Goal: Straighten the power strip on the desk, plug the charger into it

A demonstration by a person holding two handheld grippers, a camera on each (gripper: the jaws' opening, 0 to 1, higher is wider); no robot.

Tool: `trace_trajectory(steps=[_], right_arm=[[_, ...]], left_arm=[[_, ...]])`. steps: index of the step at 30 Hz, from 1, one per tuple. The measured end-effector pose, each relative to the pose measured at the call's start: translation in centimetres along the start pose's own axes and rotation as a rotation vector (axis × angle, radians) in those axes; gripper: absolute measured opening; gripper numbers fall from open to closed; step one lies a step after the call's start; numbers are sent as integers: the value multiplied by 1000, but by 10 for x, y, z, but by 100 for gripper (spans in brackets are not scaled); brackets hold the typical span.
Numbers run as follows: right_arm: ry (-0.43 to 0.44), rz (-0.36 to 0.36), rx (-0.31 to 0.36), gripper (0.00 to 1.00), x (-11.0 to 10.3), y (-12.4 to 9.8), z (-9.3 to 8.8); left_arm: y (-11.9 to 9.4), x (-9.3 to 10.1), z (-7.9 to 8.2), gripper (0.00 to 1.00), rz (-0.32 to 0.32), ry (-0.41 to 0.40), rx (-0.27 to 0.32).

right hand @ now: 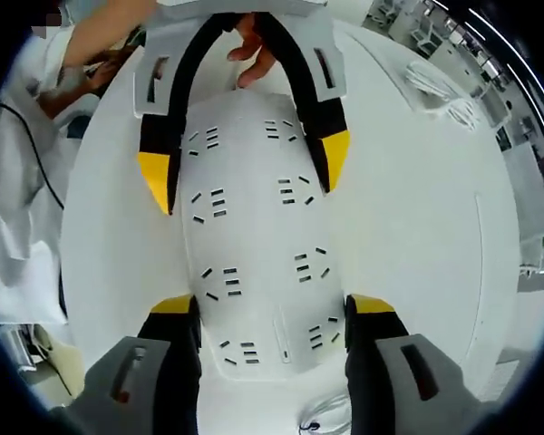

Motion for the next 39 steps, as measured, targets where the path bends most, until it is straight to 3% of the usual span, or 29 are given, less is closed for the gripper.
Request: trace_trajectory(steps=[14, 39], right_arm=[[57, -15, -25, 63, -12, -2, -1], [172, -57, -5, 63, -22, -4, -5]], left_arm=[[0, 0, 3, 74, -12, 45, -60], [2, -2, 8, 73, -57, 124, -117]])
Point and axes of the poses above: the point that each gripper's makers call its tool centre point, and the gripper's own axes: y roughly forward along the fingers, x roughly to its right, z roughly out of its top, the point moved 9 cm from there along -y, roughly backward along the fingers, and after that the axes turned 1 degree about -y, right-handed, at the moved point
